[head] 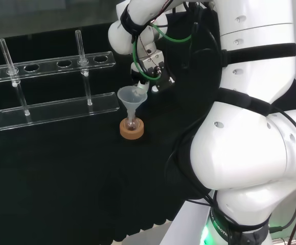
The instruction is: Pick up the weighing funnel.
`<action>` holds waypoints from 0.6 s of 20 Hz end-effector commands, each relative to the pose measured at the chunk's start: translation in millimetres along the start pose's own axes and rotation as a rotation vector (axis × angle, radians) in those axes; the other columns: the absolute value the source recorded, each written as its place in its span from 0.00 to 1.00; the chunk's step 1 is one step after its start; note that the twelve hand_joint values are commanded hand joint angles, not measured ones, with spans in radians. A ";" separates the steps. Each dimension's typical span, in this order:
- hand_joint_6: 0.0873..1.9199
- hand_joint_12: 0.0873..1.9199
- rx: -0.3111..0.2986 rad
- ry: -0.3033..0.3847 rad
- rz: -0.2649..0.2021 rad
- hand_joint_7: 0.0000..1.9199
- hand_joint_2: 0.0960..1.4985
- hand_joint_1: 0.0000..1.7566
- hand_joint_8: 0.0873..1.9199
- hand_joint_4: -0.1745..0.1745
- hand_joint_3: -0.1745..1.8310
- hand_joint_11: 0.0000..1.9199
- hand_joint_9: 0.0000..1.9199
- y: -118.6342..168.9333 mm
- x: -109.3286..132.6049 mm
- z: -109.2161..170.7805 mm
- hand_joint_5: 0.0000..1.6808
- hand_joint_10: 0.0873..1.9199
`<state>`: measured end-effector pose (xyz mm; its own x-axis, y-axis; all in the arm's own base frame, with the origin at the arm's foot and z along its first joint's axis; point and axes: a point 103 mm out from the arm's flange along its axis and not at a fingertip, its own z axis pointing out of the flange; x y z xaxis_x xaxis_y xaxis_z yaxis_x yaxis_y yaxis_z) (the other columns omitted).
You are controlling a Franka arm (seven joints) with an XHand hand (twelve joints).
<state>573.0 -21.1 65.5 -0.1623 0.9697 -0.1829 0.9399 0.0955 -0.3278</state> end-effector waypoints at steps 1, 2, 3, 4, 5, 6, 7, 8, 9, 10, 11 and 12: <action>0.37 0.63 -0.008 -0.001 0.005 0.28 0.33 0.54 0.32 0.56 0.41 0.28 0.39 -0.1 0.9 0.6 0.48 0.23; 0.37 0.63 -0.018 -0.003 0.010 0.29 0.40 0.56 0.32 0.72 0.37 0.28 0.40 -0.3 0.9 0.4 0.56 0.24; 0.37 0.62 -0.036 -0.009 0.018 0.31 0.44 0.59 0.33 0.85 0.34 0.30 0.42 -0.8 1.3 -0.2 0.63 0.23; 0.36 0.60 -0.045 -0.017 0.024 0.34 0.46 0.61 0.32 0.93 0.34 0.34 0.44 -0.9 2.0 -1.3 0.67 0.23; 0.35 0.57 -0.064 -0.022 0.026 0.37 0.45 0.62 0.32 0.97 0.35 0.37 0.47 -1.8 2.5 -3.0 0.70 0.21; 0.35 0.54 -0.081 -0.026 0.028 0.39 0.44 0.62 0.31 0.99 0.37 0.41 0.50 -3.0 2.5 -5.7 0.71 0.20; 0.35 0.53 -0.091 -0.027 0.029 0.41 0.43 0.63 0.31 1.00 0.38 0.43 0.52 -4.3 1.7 -9.5 0.73 0.18; 0.34 0.51 -0.093 -0.029 0.031 0.42 0.43 0.63 0.30 1.00 0.39 0.46 0.54 -5.9 -0.3 -14.2 0.74 0.16; 0.32 0.49 -0.098 -0.030 0.034 0.43 0.42 0.64 0.30 1.00 0.39 0.48 0.57 -7.9 -2.9 -18.3 0.75 0.14; 0.30 0.47 -0.101 -0.031 0.038 0.44 0.42 0.64 0.30 1.00 0.39 0.51 0.59 -10.4 -6.2 -22.4 0.76 0.13; 0.28 0.46 -0.101 -0.034 0.042 0.45 0.42 0.64 0.29 1.00 0.38 0.53 0.61 -13.2 -9.9 -26.0 0.77 0.11; 0.26 0.45 -0.106 -0.033 0.047 0.46 0.42 0.64 0.29 1.00 0.38 0.54 0.63 -16.9 -14.1 -29.5 0.78 0.10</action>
<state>570.5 -19.8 77.0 -0.1451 0.9674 -0.2077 0.9617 0.0885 -0.2594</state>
